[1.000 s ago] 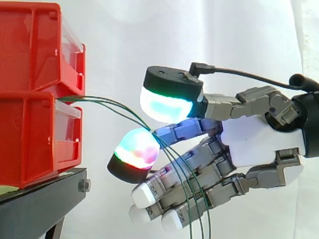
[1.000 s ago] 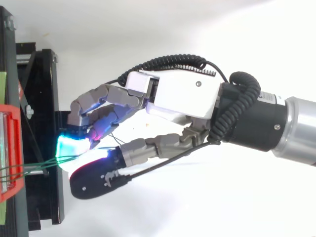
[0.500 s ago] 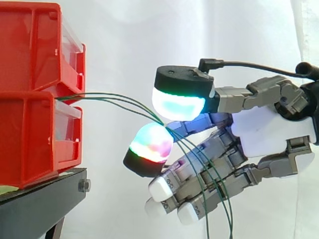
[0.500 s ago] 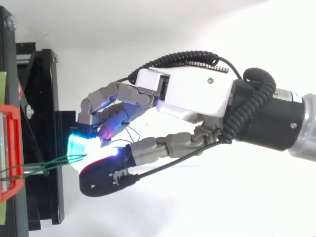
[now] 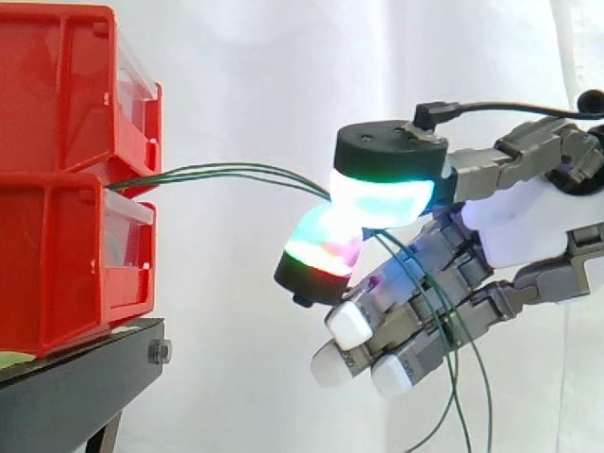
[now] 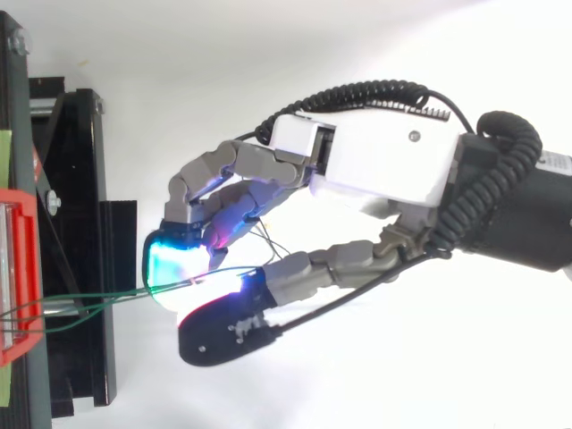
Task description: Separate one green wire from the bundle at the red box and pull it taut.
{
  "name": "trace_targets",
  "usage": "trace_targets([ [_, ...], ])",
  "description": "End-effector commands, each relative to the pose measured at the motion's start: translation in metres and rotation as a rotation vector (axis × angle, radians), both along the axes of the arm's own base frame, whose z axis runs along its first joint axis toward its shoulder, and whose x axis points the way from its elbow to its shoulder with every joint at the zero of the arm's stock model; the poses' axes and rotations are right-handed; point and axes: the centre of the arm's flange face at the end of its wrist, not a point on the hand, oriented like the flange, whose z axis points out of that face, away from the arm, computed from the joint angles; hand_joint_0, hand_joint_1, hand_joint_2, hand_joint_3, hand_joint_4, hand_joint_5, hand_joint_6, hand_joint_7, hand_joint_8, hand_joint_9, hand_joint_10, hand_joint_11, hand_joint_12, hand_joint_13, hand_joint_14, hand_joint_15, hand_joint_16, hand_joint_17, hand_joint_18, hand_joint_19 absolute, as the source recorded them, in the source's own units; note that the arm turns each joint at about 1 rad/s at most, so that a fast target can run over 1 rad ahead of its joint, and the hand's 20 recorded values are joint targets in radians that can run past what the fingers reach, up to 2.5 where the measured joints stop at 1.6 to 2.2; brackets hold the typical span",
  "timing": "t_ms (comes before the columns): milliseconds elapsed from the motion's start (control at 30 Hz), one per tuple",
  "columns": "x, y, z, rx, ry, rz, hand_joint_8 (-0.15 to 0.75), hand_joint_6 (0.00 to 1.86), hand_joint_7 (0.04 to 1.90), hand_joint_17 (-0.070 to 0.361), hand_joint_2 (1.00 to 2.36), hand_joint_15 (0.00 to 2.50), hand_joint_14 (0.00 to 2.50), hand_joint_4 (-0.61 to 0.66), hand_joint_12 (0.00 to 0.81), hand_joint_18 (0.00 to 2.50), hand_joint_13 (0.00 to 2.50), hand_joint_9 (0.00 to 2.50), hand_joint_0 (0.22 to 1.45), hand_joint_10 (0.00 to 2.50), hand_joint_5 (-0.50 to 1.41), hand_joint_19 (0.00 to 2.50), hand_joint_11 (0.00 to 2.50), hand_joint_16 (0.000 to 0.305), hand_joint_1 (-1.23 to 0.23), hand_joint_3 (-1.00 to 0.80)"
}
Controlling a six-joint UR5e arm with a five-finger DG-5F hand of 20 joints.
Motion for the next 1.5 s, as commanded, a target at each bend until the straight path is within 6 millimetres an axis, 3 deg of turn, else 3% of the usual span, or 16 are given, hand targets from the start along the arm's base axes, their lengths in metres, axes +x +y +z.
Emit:
trace_targets([
  [0,-0.004,-0.002,0.006,-0.002,0.010,-0.002,0.241,0.92,0.90,0.093,1.00,0.22,0.01,0.12,0.288,0.55,0.61,0.94,0.62,0.01,-0.16,0.45,0.37,0.041,-0.77,-0.50],
  [100,-0.005,-0.001,0.007,-0.002,0.016,0.000,0.245,0.89,0.93,0.096,1.00,0.22,0.01,0.14,0.299,0.57,0.63,0.99,0.55,0.01,-0.14,0.47,0.36,0.043,-0.51,-0.50],
  [200,-0.006,-0.001,0.007,-0.003,0.022,0.000,0.237,0.88,0.97,0.094,1.00,0.23,0.01,0.12,0.294,0.55,0.62,0.99,0.58,0.01,-0.14,0.49,0.36,0.042,-0.45,-0.47],
  [467,-0.008,-0.004,0.006,-0.005,0.035,-0.005,0.253,0.91,0.94,0.102,1.01,0.23,0.01,0.14,0.311,0.55,0.61,0.89,0.60,0.01,-0.16,0.47,0.36,0.045,-0.70,-0.23],
  [633,-0.008,-0.004,0.007,-0.005,0.035,-0.005,0.246,0.92,0.92,0.098,1.01,0.24,0.01,0.14,0.301,0.53,0.61,0.88,0.61,0.01,-0.17,0.48,0.38,0.044,-0.74,-0.27],
  [767,-0.008,-0.003,0.007,-0.006,0.036,-0.005,0.239,0.92,0.89,0.098,1.01,0.24,0.01,0.15,0.296,0.55,0.62,0.91,0.61,0.01,-0.17,0.48,0.39,0.044,-0.75,-0.42],
  [1067,-0.013,-0.003,0.005,-0.015,0.072,-0.007,0.253,0.90,0.89,0.105,1.00,0.24,0.01,0.17,0.314,0.57,0.64,0.94,0.52,0.01,-0.16,0.47,0.37,0.047,-0.57,-0.50],
  [1267,-0.013,0.002,0.005,-0.006,0.077,-0.003,0.247,0.89,0.94,0.099,1.00,0.25,0.01,0.15,0.303,0.55,0.62,0.92,0.58,0.01,-0.16,0.48,0.37,0.044,-0.76,-0.46],
  [1467,-0.013,0.007,0.003,-0.002,0.079,0.005,0.237,0.91,0.94,0.098,1.01,0.25,0.01,0.10,0.294,0.55,0.62,0.90,0.62,0.01,-0.17,0.48,0.38,0.044,-0.80,-0.33],
])
